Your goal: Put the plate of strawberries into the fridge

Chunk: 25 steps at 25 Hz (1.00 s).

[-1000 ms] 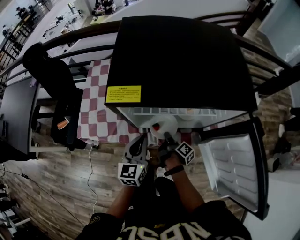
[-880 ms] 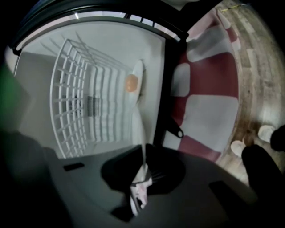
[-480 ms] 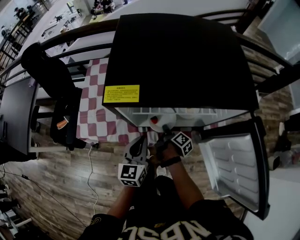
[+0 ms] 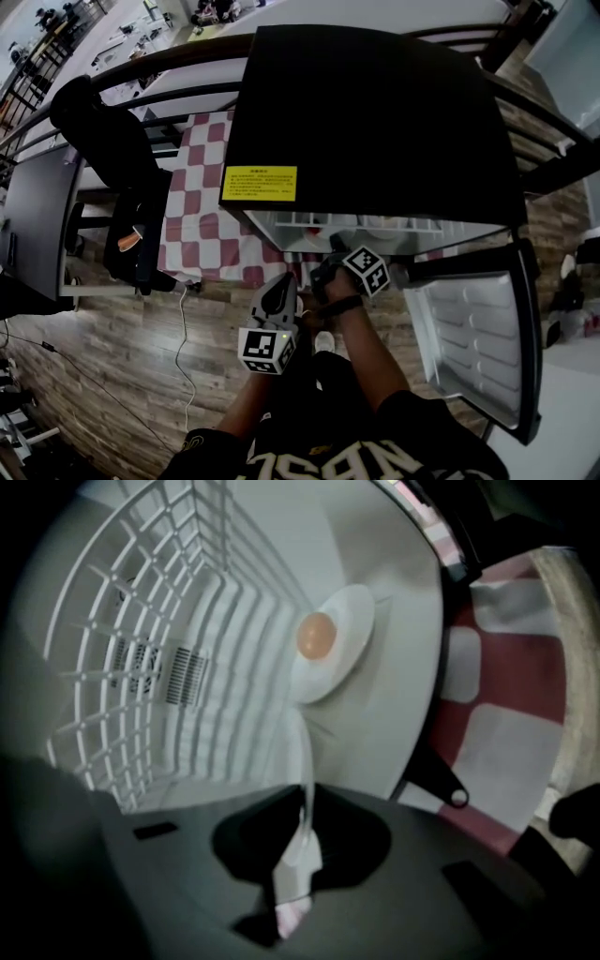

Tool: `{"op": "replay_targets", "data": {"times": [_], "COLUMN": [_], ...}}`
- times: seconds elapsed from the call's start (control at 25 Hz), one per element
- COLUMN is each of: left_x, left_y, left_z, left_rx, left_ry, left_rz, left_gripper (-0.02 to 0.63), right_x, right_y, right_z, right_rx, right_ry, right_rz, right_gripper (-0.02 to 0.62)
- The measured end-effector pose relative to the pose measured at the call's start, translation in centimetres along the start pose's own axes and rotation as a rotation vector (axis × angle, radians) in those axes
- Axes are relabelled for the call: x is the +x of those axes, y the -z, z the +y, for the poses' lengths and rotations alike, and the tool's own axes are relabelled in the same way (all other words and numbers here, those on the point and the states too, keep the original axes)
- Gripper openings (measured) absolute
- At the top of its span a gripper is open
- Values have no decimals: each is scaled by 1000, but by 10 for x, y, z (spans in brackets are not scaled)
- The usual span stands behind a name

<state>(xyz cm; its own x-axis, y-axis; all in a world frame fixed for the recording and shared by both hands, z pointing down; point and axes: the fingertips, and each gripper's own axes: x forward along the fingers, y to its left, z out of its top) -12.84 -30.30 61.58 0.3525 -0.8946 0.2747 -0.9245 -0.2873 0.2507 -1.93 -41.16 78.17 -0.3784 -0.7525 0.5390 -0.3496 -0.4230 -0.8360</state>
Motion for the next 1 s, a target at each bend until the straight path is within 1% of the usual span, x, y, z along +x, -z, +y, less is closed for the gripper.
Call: {"op": "replay_targets", "data": {"times": [0.12,0.32,0.44,0.52,0.6,0.72,0.92,1.0], "left_x": [-2,-1,-2,-2,-2,-4,-8,-10], "left_y": [3,2,2,2,3,6,10,11], "left_z": [4,8,9,8,7,8,10,10], "left_rx": [-7,-20,-26,-40,-50,-53,-59,-61], "left_ry": [-8,-14,-12,-7,0,3,1,1], "left_rz": [5,6,5,5,7,10,18,21], "left_gripper": [17,17,17,17,17,17,17,17], "right_x": [6,12,13,15,16,17,17,17], "right_y": [-4,-8,-8,-10,-12,-13,-16,-16], "right_z": [5,14,12,10,9,9,8,7], "right_rx": [-60,-210,-290,-386,-489,-613,-860,-946], "right_ry": [11,16,29,42,60,86,168,203], "right_rz": [-5,10,28,33,32,30,29,39], "right_gripper": [37,40,69,95,95,109,175,213]}}
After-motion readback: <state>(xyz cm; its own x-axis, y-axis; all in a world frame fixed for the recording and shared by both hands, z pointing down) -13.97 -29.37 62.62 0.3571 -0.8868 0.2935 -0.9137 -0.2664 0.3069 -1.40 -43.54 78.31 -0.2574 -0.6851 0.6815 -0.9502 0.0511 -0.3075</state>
